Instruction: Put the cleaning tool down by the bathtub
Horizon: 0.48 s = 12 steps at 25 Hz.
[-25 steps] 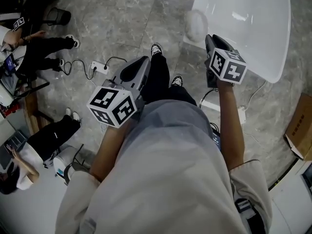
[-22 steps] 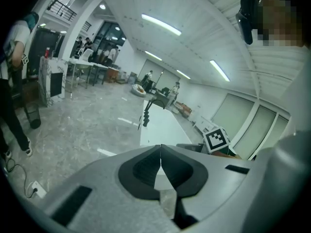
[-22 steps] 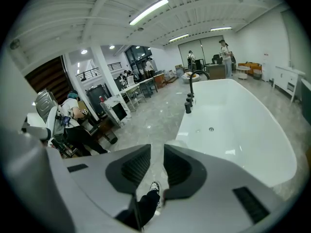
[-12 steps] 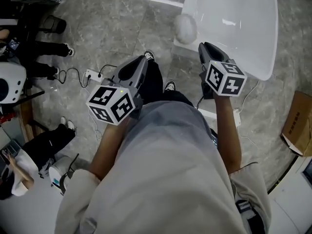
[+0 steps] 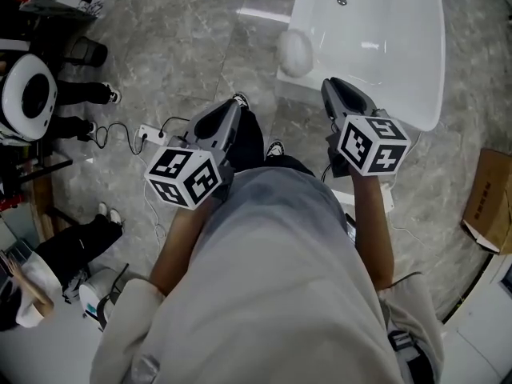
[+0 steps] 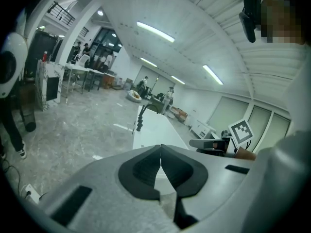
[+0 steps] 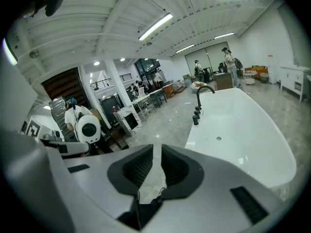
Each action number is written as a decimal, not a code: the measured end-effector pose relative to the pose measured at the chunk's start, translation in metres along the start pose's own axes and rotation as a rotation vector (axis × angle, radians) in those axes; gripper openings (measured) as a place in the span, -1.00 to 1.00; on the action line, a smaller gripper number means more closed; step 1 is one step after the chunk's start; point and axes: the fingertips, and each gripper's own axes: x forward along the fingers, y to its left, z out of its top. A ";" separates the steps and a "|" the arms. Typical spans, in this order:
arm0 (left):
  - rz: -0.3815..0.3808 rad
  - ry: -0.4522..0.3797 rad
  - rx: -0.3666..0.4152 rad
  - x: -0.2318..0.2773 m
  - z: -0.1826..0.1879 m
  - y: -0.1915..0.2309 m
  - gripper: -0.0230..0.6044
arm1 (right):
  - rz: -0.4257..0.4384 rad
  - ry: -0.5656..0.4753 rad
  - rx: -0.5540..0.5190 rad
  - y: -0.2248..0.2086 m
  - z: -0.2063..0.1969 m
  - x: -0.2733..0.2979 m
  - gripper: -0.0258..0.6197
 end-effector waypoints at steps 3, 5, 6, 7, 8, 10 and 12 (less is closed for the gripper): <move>0.000 -0.002 0.003 -0.003 -0.002 -0.004 -0.90 | -0.001 0.005 -0.010 0.003 -0.003 -0.012 -0.77; -0.003 -0.007 0.007 -0.004 -0.003 -0.007 -0.90 | -0.005 0.006 -0.017 0.005 -0.005 -0.020 -0.79; -0.004 -0.008 0.009 -0.005 -0.004 -0.008 -0.90 | -0.006 0.005 -0.019 0.005 -0.007 -0.023 -0.80; -0.005 -0.010 0.012 -0.006 -0.005 -0.009 -0.90 | -0.005 0.004 -0.019 0.006 -0.009 -0.026 -0.81; -0.006 -0.011 0.015 -0.008 -0.006 -0.010 -0.90 | -0.002 0.002 -0.018 0.008 -0.010 -0.028 -0.82; -0.008 -0.012 0.014 -0.011 -0.009 -0.011 -0.90 | -0.002 -0.006 -0.016 0.010 -0.012 -0.035 -0.82; -0.011 -0.011 0.000 -0.014 -0.013 -0.013 -0.90 | -0.025 -0.027 -0.008 0.010 -0.014 -0.045 -0.84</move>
